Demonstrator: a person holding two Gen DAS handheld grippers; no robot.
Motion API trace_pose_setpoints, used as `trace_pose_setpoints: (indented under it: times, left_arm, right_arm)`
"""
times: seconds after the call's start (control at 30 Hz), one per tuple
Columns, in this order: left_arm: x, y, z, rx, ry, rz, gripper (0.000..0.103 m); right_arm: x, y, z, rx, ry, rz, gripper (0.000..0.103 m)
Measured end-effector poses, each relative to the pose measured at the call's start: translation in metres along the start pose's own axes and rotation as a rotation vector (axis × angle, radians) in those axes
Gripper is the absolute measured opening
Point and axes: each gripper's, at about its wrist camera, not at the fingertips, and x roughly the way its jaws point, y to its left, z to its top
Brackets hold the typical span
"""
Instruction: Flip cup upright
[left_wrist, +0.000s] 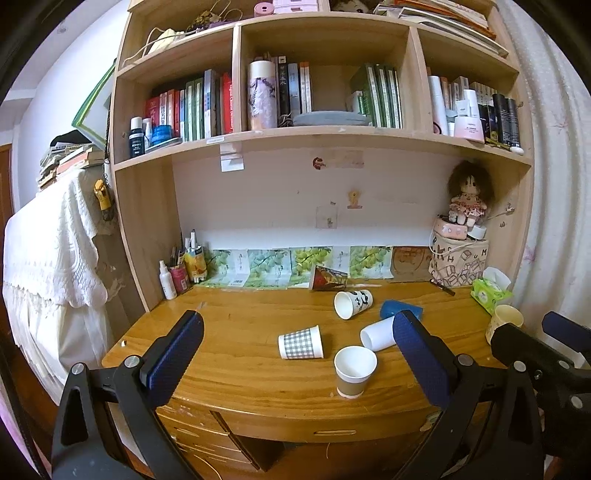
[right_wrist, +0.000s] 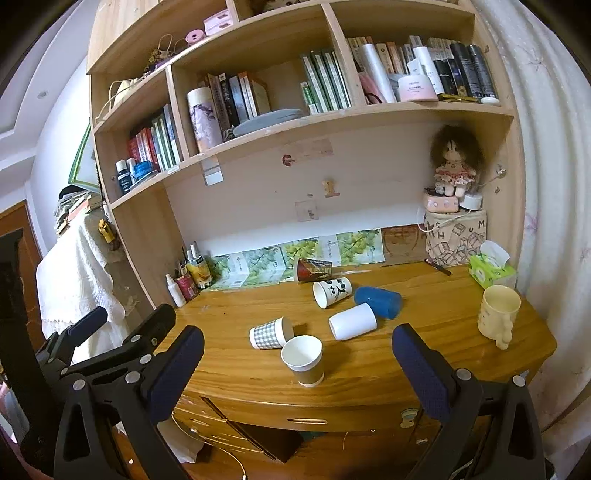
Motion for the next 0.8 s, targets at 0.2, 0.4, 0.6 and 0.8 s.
trace_pose_setpoints:
  times: [0.2, 0.4, 0.6, 0.8]
  left_arm:
    - [0.001, -0.003, 0.002, 0.003, -0.010, 0.005, 0.102]
    - [0.002, -0.004, 0.003, 0.004, -0.010, 0.005, 0.102]
    - [0.002, -0.005, 0.003, 0.003, -0.009, 0.004, 0.102]
    - [0.005, -0.005, 0.005, 0.005, -0.002, 0.002, 0.102]
  right_arm:
    - [0.001, -0.005, 0.001, 0.005, -0.002, -0.004, 0.102]
    - [0.002, -0.006, 0.002, 0.005, -0.001, -0.006, 0.102]
    - [0.003, -0.007, 0.002, 0.006, 0.002, -0.005, 0.102]
    - [0.009, -0.015, 0.004, 0.015, 0.018, -0.007, 0.102]
